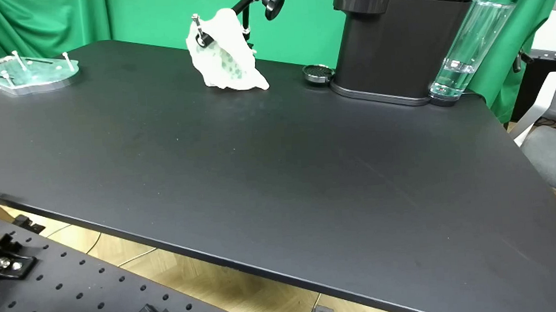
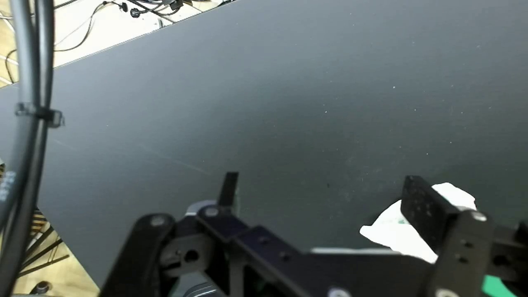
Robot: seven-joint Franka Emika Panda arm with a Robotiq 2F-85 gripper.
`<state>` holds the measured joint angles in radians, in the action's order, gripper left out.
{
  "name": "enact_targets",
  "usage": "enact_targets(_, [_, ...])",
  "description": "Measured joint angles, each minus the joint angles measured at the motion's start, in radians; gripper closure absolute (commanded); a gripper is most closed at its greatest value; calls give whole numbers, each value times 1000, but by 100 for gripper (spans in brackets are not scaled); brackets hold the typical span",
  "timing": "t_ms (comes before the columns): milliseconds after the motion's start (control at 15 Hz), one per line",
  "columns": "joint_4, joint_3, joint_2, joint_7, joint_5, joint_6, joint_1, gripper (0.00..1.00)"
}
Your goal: Unhang the white cloth from the stand
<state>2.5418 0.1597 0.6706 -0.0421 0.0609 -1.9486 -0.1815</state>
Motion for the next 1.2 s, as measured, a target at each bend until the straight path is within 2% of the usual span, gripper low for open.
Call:
enact_targets(133, [1,0,-3,-1,0,-26,0,0])
enact_targets(400, [4,0,-64,-38,-3,-201,18,0])
enact_targets(733, [-14,-19,-210,-140,-16,-373,121,0])
enact_targets(1000, [-47,-58,-317,-258,-15,-416,201,0])
enact_targets(1200, [-97,-66,-389,-381,5,-394,225,0])
